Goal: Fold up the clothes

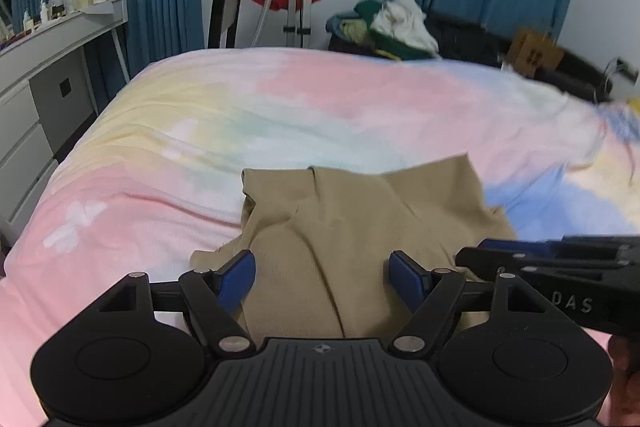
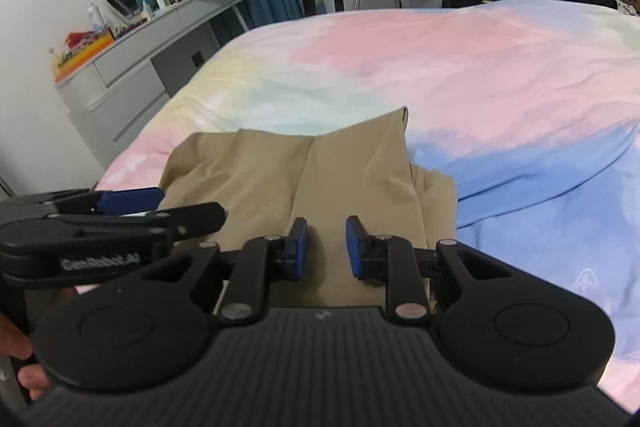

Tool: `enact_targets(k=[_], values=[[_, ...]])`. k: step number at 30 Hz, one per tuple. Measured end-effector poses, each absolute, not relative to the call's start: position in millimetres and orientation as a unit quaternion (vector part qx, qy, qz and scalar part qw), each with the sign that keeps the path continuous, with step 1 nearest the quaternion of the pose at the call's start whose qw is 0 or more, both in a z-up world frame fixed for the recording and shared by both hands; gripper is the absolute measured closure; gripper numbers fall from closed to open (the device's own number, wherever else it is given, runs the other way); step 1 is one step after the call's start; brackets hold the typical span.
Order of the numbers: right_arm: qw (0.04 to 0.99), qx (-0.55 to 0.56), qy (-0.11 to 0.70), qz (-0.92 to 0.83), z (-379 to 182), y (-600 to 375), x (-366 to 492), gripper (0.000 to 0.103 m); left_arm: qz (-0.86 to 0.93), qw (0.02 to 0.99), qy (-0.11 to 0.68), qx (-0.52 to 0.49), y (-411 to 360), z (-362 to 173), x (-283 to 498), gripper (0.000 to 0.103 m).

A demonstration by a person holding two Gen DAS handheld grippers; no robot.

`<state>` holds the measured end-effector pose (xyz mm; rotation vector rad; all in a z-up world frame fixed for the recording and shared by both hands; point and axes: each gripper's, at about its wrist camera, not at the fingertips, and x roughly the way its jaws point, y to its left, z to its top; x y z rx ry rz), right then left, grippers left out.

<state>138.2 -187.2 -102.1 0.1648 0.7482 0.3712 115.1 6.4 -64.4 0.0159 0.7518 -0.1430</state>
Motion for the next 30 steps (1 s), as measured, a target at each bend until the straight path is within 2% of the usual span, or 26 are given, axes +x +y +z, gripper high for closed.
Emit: enact_targets(k=[6,16,23,28,30], values=[[0.905,0.103,0.370,0.185,-107,-195,145,0.079,-0.066,0.927,0.368,0.018,3,-68,118,0.026],[0.909,0.094,0.366,0.174,-85,-198,116,0.079,-0.070,0.936,0.346,0.007,5,-42,80,0.028],[0.905,0.087,0.384,0.160,-101,-192,119,0.079,-0.079,0.925,0.369,0.038,-7,-62,79,0.024],[0.902,0.110,0.384,0.162,-101,-197,123,0.079,-0.093,0.922,0.376,-0.018,10,-58,83,0.024],[0.901,0.119,0.384,0.163,-101,-199,123,0.079,-0.101,0.912,0.385,-0.099,30,-51,83,0.020]])
